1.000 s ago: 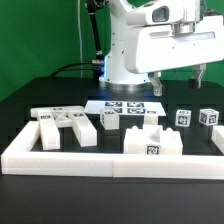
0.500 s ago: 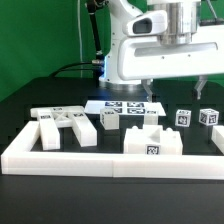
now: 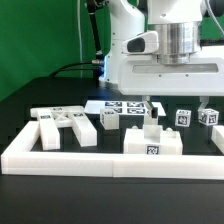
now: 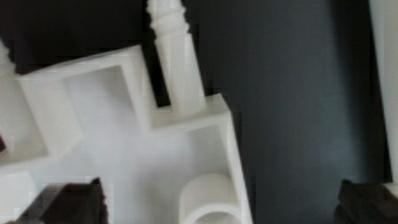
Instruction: Assemble chair
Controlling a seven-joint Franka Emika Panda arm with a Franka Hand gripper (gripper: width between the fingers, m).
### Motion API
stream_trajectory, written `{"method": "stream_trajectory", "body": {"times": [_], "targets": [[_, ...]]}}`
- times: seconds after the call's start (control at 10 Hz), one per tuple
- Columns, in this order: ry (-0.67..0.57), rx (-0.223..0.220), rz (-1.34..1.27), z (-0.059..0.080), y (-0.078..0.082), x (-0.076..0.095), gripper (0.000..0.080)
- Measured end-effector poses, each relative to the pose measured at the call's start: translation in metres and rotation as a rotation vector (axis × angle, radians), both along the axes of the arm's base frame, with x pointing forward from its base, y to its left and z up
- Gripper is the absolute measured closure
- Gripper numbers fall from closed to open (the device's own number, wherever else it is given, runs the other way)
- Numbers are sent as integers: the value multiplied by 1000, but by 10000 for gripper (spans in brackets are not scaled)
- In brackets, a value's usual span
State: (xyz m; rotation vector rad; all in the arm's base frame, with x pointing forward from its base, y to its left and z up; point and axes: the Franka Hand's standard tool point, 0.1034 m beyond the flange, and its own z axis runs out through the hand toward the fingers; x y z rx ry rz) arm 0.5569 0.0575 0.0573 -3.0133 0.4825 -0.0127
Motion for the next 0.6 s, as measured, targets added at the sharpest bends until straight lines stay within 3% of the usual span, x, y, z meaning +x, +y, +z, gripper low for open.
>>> {"method": "stream_trajectory", "body": {"times": [0.3,0.6], "targets": [[-3,-8,91,-16,-15,6,150],[-6,-10,139,-34,-8,15,150]]}}
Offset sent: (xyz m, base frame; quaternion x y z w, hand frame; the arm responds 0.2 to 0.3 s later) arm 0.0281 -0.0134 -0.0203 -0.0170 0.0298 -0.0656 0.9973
